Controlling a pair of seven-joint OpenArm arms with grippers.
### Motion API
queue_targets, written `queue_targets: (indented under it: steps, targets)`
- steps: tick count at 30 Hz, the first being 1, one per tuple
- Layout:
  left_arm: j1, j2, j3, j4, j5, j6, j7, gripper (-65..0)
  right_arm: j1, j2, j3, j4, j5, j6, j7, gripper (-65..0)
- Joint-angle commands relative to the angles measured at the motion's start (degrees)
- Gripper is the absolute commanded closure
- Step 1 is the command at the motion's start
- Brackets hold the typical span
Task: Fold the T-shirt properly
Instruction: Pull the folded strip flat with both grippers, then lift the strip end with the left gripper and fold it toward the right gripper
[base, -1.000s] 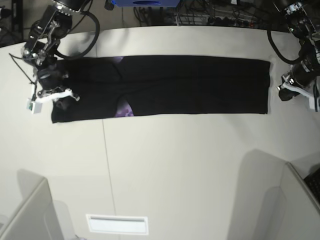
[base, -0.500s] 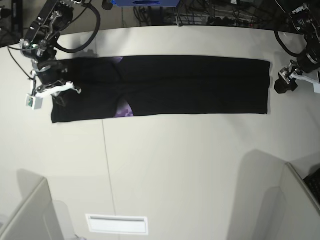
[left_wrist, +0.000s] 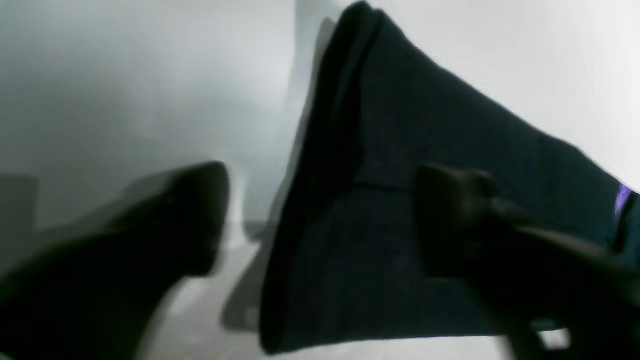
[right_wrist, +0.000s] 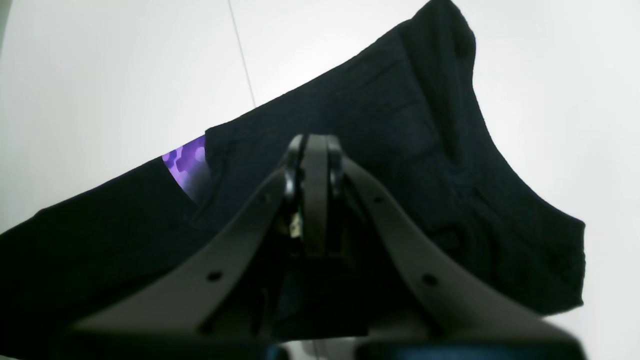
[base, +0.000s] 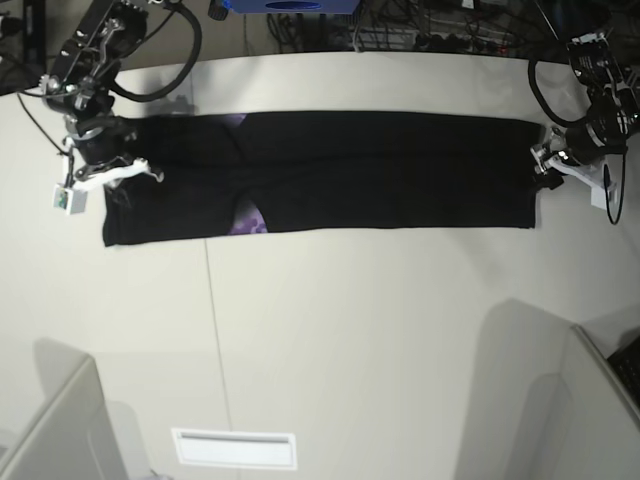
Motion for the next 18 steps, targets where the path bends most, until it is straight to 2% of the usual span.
queue_targets:
  steps: [1,4,6,9,11,18]
  targets:
    - [-0.4,-0.4,0.0,-0.6,0.8,0.3,1.6,-34.7,0.2,0.3,0.1,1.1,0.7,0.8,1.3,0.0]
    - [-1.3,-0.4,0.1,-3.9,0.8,0.3,1.6,-11.7,0.1,0.3,0.1,1.1,0.7,0.8,1.3,0.0]
    - [-1.4,-0.6,0.1,-5.3,0.8,0.2,1.6,0.0,0.1,0.3,0.1,1.1,0.7,0.8,1.3,0.0]
    - [-1.9,-0.8,0.0,-5.3,0.8,0.2,1.6,0.0,0.1,0.3,0.1,1.1,0.7,0.8,1.3,0.0]
    - [-1.8,-2.1,-0.2,-3.4,0.8,0.2,1.6,0.0,0.0,0.3,0.1,1.1,0.7,0.8,1.3,0.0]
    - [3.1,-2.2,-0.1,14.5,0.9,0.5,1.6,0.0,0.0,0.3,0.1,1.1,0.7,0.8,1.3,0.0]
